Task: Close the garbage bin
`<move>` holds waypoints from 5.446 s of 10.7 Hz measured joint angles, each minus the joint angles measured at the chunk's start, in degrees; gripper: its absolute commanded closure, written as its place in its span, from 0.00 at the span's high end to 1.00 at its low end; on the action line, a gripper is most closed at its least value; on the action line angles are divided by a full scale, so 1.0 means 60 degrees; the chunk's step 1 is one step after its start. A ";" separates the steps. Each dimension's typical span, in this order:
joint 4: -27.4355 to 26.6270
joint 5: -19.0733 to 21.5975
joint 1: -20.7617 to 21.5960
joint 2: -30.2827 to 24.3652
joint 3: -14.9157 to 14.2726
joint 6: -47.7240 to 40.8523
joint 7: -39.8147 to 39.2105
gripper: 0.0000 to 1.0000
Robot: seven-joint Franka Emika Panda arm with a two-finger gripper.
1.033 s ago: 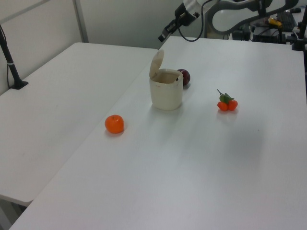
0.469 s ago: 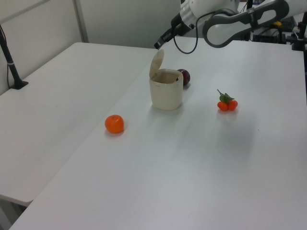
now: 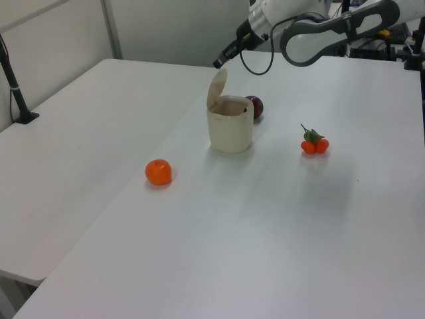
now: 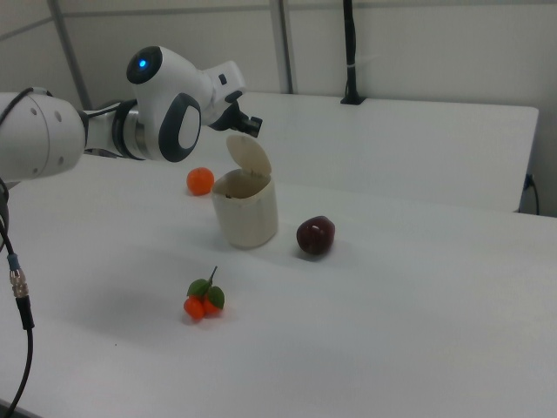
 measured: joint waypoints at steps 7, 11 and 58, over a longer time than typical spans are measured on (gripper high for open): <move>0.0167 0.0001 0.0038 -0.0328 0.0075 -0.3231 0.0005 0.00; 0.0113 0.0001 0.0078 -0.0268 0.0101 -0.3734 0.0012 0.00; 0.0103 -0.0002 0.0762 -0.3218 0.0196 -1.1131 0.0018 0.03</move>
